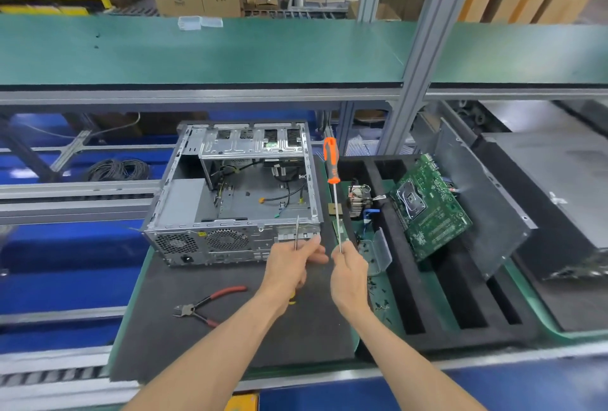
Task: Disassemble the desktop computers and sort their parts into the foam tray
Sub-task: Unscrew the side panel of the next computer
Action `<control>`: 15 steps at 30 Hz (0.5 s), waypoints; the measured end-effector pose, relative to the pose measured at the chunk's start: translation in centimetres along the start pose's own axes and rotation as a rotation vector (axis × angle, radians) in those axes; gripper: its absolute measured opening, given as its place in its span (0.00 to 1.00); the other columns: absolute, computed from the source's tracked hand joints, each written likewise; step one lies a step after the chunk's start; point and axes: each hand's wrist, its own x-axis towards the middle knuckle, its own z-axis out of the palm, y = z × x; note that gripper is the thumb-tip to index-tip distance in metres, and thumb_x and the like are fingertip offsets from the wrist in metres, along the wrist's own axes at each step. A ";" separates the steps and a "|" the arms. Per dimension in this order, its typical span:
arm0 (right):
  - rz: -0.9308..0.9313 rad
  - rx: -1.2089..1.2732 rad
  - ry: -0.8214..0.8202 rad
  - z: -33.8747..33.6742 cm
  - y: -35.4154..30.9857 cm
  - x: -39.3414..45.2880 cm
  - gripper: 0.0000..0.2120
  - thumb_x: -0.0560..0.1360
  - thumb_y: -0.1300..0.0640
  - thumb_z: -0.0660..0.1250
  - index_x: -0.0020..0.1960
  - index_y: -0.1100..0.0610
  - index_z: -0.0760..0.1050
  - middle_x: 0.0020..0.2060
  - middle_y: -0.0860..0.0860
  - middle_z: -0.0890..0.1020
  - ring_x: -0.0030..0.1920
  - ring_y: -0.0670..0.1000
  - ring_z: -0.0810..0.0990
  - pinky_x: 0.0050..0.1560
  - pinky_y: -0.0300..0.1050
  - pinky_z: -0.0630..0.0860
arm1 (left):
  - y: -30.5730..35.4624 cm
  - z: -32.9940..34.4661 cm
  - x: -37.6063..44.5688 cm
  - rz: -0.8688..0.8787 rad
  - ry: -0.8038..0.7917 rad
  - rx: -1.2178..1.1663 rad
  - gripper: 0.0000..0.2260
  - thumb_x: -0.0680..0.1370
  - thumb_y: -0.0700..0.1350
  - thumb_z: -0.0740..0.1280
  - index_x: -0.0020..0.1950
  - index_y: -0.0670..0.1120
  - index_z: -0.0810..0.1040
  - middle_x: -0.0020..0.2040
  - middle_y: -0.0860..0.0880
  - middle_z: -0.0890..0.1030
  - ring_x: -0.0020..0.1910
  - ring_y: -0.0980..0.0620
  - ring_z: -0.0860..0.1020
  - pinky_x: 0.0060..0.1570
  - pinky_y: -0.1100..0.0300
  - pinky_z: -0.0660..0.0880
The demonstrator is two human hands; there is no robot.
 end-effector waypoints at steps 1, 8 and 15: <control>-0.049 0.019 -0.033 0.1 -0.1 -0.4 0.15 0.80 0.63 0.55 0.35 0.55 0.64 0.27 0.44 0.67 0.29 0.43 0.63 0.30 0.40 0.60 | 0.6 0.0 -0.1 0.038 0.013 -0.041 0.14 0.78 0.57 0.70 0.45 0.48 0.86 0.38 0.54 0.86 0.23 0.54 0.63 0.21 0.63 0.60; -0.137 0.103 -0.452 3.5 -1.4 -3.7 0.10 0.77 0.53 0.54 0.39 0.57 0.64 0.25 0.46 0.65 0.27 0.48 0.59 0.27 0.46 0.56 | 3.4 -3.7 0.9 0.196 0.082 -0.052 0.14 0.84 0.52 0.61 0.49 0.48 0.83 0.40 0.51 0.86 0.36 0.54 0.78 0.45 0.56 0.73; -0.187 -0.119 -0.728 7.0 -3.3 -4.5 0.10 0.76 0.58 0.55 0.45 0.55 0.76 0.31 0.55 0.82 0.34 0.52 0.80 0.40 0.45 0.77 | 2.7 -10.2 -0.5 0.271 0.114 -0.001 0.17 0.86 0.48 0.59 0.45 0.44 0.83 0.21 0.50 0.68 0.22 0.51 0.73 0.36 0.52 0.79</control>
